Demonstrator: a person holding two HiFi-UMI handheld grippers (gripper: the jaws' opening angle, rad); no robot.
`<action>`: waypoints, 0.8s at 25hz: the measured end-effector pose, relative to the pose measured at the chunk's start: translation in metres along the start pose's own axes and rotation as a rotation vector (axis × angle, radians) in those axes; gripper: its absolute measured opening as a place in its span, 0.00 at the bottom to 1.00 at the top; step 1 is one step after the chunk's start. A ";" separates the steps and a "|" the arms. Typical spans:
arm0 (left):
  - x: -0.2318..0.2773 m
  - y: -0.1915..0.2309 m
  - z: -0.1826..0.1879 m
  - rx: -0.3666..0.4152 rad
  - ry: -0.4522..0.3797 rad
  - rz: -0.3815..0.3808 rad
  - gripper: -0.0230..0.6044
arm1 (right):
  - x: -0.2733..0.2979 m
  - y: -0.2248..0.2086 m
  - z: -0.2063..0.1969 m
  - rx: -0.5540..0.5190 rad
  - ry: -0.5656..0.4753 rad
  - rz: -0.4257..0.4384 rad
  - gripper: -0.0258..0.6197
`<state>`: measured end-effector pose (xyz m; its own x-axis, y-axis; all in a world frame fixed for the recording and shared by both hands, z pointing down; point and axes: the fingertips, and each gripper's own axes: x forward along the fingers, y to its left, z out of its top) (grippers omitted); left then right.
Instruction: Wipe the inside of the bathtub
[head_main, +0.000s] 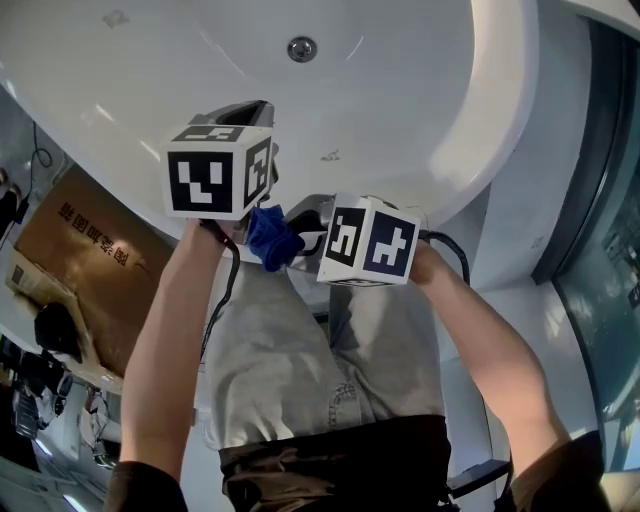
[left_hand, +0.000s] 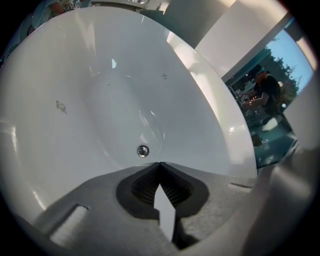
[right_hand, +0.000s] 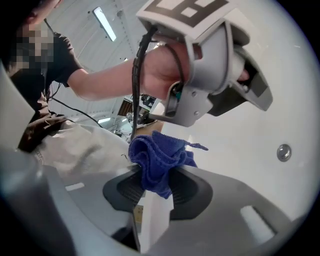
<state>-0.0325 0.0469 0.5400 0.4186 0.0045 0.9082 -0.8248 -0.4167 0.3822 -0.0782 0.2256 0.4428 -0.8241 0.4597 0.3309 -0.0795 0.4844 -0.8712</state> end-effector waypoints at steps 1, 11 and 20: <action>0.000 0.002 0.000 -0.016 -0.003 0.007 0.04 | -0.007 -0.009 0.002 0.000 -0.010 -0.024 0.24; 0.014 0.037 -0.024 -0.288 -0.039 0.076 0.04 | -0.083 -0.132 0.022 -0.025 -0.033 -0.282 0.24; 0.046 0.047 -0.045 -0.339 -0.033 0.057 0.04 | -0.064 -0.222 0.017 -0.115 0.140 -0.333 0.24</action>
<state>-0.0693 0.0683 0.6076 0.3756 -0.0422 0.9258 -0.9243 -0.0897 0.3709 -0.0173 0.0757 0.6083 -0.6783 0.3568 0.6423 -0.2598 0.7013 -0.6639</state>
